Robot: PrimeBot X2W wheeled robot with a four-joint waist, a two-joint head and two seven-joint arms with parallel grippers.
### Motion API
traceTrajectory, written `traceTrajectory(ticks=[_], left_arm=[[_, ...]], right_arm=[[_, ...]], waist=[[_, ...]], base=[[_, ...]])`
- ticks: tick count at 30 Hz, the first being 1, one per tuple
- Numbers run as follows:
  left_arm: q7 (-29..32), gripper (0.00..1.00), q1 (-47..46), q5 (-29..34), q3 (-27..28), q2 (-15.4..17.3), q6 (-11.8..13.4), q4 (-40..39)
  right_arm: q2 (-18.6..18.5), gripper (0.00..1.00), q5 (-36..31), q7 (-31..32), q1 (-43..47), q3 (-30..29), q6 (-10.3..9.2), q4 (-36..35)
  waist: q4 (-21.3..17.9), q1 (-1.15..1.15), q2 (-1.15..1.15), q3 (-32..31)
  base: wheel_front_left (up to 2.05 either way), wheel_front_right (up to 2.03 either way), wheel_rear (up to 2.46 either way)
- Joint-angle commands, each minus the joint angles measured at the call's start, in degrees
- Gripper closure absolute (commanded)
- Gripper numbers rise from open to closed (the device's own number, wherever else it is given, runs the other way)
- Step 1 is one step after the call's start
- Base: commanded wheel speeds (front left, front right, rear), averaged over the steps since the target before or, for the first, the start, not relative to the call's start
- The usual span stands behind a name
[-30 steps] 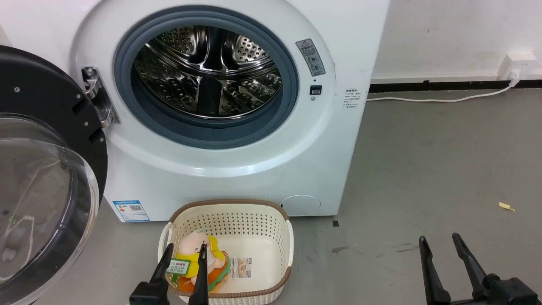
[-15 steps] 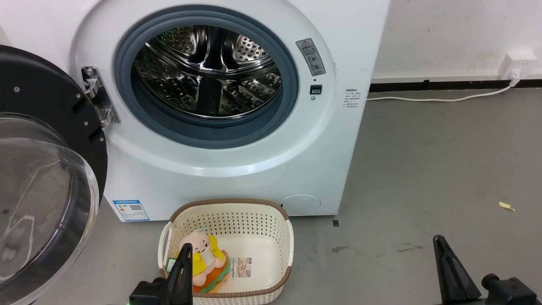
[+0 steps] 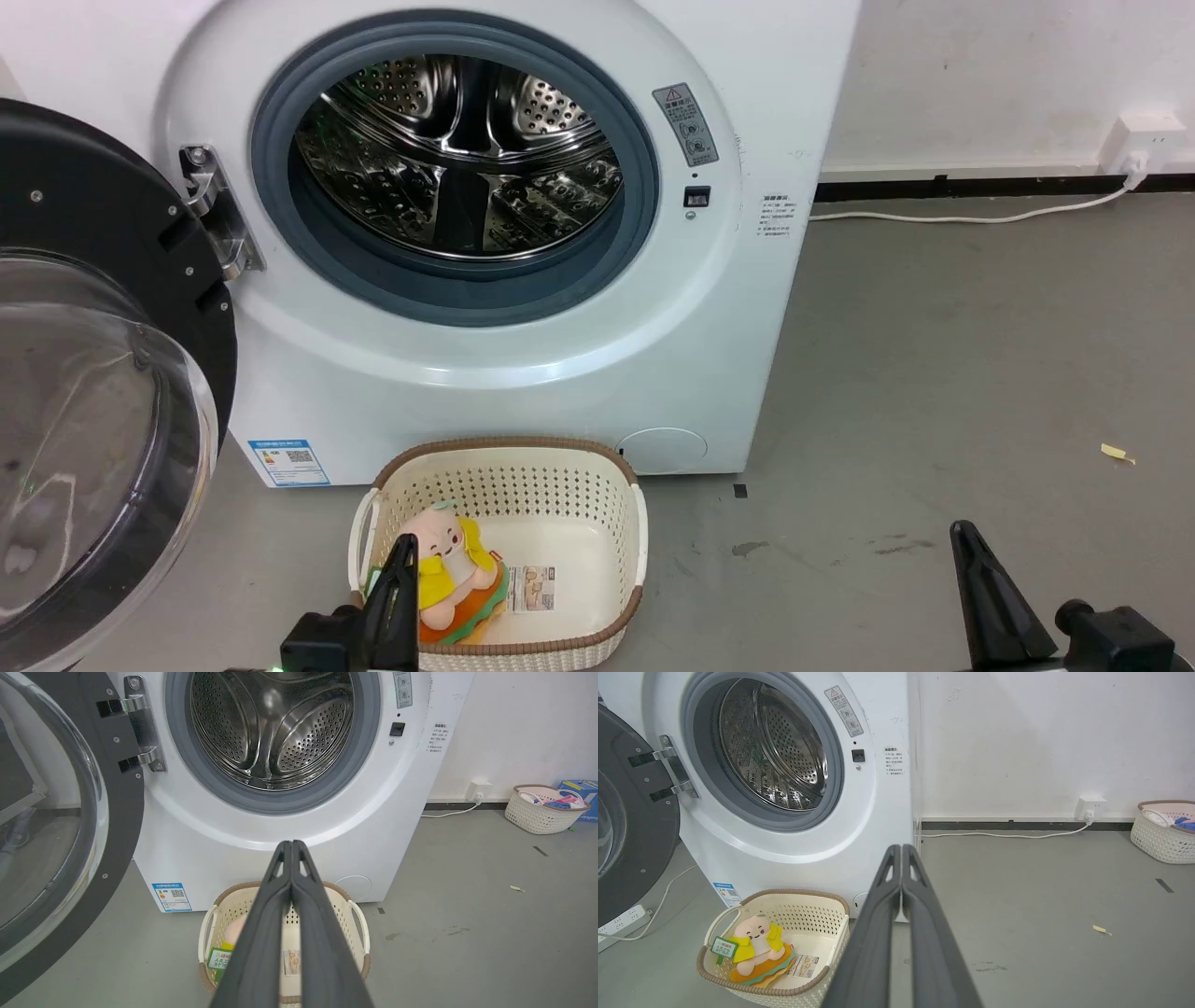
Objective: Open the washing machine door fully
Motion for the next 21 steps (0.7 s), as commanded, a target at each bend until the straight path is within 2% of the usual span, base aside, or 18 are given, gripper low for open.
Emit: traceTrajectory(ticks=[1, 21], left_arm=[[0.2, 1.00, -0.7, 0.5, 0.3, -0.2, -0.3, -0.4], [2.6, 1.00, -1.4, 1.7, 1.7, -0.4, -0.9, -1.6]], right_arm=[[0.0, 1.00, -0.5, 0.3, -1.1, 0.1, 0.01, -0.1], [0.1, 1.00, -1.6, 2.5, -2.5, 0.2, 0.02, -0.1]], waist=[[0.0, 0.00, 0.00, 0.0], [0.0, 0.00, 0.00, 0.1]], base=[[0.00, 0.00, 0.00], [0.00, 0.00, 0.00]])
